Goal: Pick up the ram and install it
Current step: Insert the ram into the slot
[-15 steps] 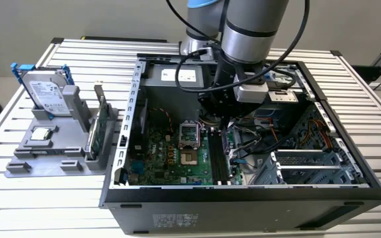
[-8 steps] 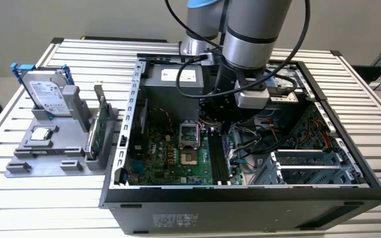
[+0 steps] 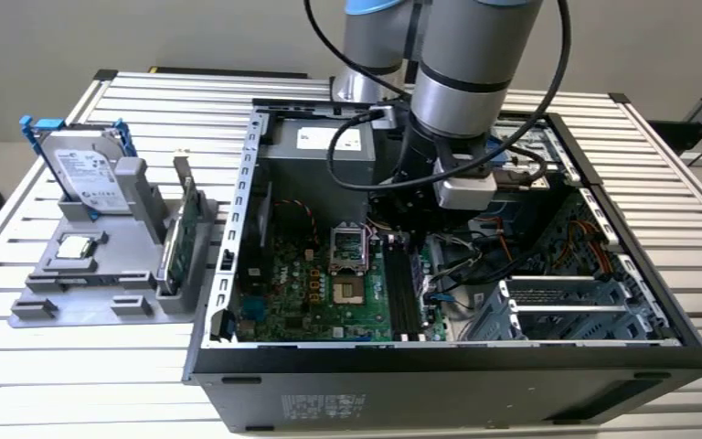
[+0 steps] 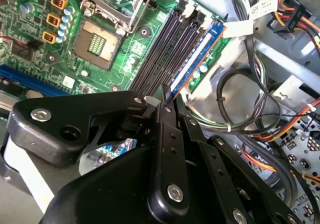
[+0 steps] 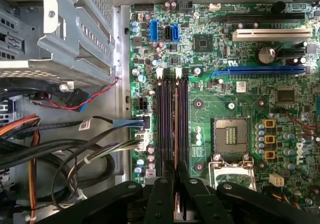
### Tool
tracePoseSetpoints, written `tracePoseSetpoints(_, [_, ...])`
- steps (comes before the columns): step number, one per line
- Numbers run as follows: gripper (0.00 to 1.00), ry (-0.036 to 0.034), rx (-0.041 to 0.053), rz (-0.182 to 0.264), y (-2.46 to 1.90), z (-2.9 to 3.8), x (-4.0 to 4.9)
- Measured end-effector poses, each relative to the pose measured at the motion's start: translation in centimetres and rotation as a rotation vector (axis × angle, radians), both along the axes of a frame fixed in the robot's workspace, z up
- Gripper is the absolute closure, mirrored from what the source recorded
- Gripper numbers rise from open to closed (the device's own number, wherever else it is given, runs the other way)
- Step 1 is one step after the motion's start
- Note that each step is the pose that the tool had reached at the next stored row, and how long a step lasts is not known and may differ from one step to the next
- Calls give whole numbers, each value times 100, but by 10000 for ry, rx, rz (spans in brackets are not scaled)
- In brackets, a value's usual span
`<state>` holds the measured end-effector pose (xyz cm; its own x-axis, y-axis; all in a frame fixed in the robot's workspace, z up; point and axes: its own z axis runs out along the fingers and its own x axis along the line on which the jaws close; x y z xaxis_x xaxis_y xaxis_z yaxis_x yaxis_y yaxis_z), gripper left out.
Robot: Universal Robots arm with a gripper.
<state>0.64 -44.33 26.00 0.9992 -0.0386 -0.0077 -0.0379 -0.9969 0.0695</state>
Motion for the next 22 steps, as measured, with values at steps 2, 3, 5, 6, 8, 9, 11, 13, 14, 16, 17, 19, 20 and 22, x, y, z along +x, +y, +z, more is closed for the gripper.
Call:
tracePoseSetpoints(2, [100, -6, 0, 0, -2, -21, 10])
tracePoseSetpoints(3, [100, -7, 0, 0, -4, -31, 19])
tracePoseSetpoints(5, [100, -7, 0, 0, -6, -47, 37])
tracePoseSetpoints(6, [100, -6, -1, 0, -7, -54, 46])
tracePoseSetpoints(8, [100, -7, 0, 0, -8, -74, 58])
tracePoseSetpoints(9, [100, -8, 0, 0, -9, -84, 61])
tracePoseSetpoints(11, [100, -12, 0, -4, -14, -106, 62])
tracePoseSetpoints(13, [100, -22, 0, -5, -18, -136, 63])
tracePoseSetpoints(14, [100, -27, 0, -5, -20, -151, 64])
tracePoseSetpoints(16, [100, -35, -1, -7, -26, -180, 66])
tracePoseSetpoints(17, [100, -40, 2, -8, -29, -195, 67])
tracePoseSetpoints(19, [100, -45, 0, -9, -33, -221, 70])
tracePoseSetpoints(20, [100, -46, -1, -9, -35, -230, 73])
tracePoseSetpoints(22, [100, -48, 0, -12, -37, -249, 79])
